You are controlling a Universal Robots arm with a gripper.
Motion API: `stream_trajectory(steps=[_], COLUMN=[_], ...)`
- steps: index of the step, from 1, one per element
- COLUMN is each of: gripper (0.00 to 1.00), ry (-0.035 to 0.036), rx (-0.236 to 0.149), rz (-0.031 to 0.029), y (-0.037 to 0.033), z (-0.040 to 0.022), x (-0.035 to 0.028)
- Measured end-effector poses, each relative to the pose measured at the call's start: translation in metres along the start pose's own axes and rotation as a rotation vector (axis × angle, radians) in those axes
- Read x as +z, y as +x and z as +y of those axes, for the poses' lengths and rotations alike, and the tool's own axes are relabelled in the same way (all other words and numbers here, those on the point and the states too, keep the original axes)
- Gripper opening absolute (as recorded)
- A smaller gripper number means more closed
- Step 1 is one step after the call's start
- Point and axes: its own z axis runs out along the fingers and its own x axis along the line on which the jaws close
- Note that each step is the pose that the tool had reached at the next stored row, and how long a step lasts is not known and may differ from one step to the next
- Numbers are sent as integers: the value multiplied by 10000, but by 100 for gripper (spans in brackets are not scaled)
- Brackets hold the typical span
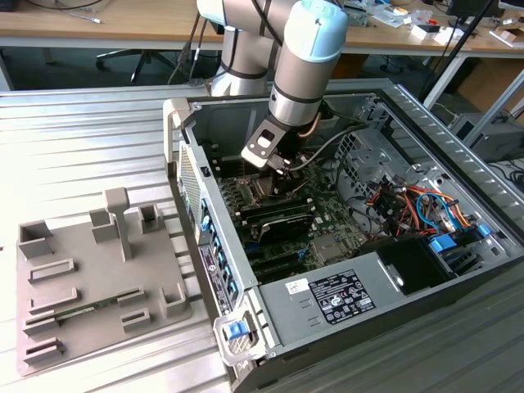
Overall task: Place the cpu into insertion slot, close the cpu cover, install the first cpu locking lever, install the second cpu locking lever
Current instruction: 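Place the cpu into insertion slot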
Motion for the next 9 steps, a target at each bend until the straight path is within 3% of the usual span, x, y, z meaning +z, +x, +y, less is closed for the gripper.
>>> stream_trajectory(steps=[9], gripper=[55], ry=[2], rx=[4], rz=[-14], y=[14], z=[0], x=[8])
